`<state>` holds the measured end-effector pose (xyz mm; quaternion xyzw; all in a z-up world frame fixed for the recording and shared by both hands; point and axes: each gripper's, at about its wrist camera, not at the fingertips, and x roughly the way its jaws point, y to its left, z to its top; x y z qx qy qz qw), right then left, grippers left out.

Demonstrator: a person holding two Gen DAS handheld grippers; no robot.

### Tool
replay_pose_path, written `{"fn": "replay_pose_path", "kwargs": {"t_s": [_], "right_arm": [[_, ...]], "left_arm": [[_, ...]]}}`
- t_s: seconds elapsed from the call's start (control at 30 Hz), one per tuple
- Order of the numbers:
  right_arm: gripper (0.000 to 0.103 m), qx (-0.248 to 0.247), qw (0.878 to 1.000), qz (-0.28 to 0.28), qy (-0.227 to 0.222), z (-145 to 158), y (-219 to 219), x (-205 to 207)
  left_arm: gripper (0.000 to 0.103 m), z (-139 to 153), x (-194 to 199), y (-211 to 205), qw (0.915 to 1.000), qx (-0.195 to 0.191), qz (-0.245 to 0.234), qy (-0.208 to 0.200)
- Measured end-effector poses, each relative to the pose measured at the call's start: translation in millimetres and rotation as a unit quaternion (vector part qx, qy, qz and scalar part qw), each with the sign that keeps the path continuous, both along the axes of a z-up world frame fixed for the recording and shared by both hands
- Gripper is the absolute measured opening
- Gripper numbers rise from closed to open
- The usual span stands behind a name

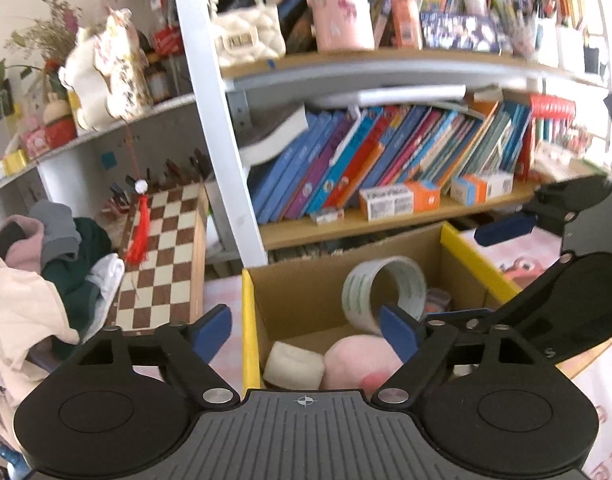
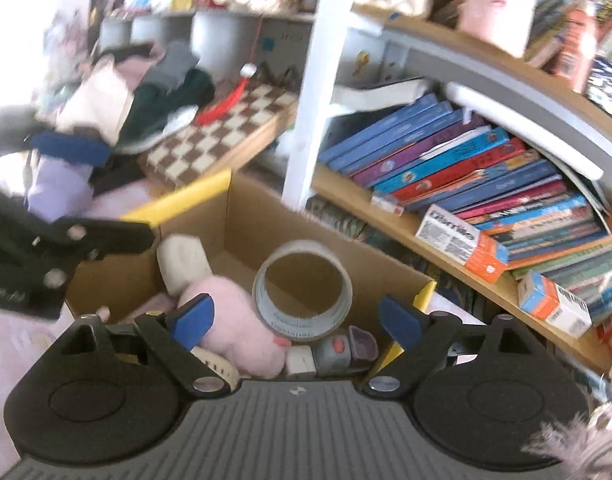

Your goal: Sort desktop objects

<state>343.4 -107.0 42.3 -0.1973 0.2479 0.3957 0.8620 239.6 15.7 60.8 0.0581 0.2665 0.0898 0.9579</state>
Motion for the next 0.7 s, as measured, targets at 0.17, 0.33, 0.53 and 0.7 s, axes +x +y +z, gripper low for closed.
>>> {"fn": "replay_pose_path", "kwargs": {"t_s": [0.17,0.33,0.53,0.7], "right_arm": [[0.096,0.051,0.998,-0.044,0.006,12,-14,-20],[0.099,0.075,0.994,-0.078,-0.005,19,-26,-51],[0.101,0.101,0.988,-0.119,-0.017,26,-40,-88],[0.103,0.100,0.984,-0.145,-0.019,19,-50,-124]], "left_arm": [[0.089,12,-24,-5,0.9997,-0.001,0.003,-0.024],[0.091,17,-48,-3,0.9991,-0.012,0.009,-0.040],[0.096,16,-82,-2,0.9983,-0.025,0.013,-0.050],[0.098,13,-110,-3,0.9982,-0.035,0.011,-0.048]]}}
